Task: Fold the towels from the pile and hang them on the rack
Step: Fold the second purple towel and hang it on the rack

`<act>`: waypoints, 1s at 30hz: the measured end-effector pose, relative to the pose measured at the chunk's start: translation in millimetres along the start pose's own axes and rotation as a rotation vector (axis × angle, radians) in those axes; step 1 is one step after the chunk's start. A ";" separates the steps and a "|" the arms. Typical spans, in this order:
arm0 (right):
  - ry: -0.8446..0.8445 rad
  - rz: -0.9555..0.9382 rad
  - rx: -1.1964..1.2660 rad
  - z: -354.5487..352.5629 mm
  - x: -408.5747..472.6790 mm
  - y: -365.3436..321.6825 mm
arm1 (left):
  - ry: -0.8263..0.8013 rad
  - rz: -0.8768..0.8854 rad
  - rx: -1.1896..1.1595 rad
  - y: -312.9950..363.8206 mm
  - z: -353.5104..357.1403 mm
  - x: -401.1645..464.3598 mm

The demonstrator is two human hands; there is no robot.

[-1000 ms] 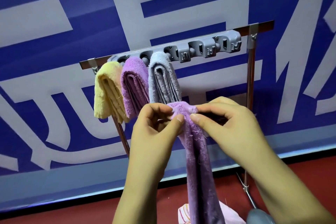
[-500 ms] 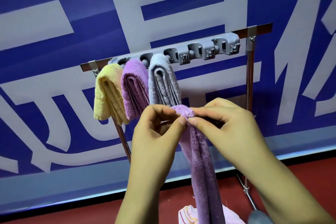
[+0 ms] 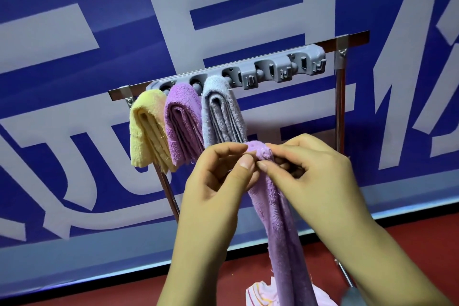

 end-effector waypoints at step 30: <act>-0.264 0.126 0.613 -11.8 34.6 -2.7 | -0.157 0.327 0.854 39.8 -27.1 47.1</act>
Point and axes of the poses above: each hand's wrist, its own x-axis towards the middle knuckle, its own z-axis out of the palm, y = z × x, the point moved 1 cm from there along x, towards the middle knuckle, and after that the axes turned 3 degrees about -z, right-handed, at the moved point
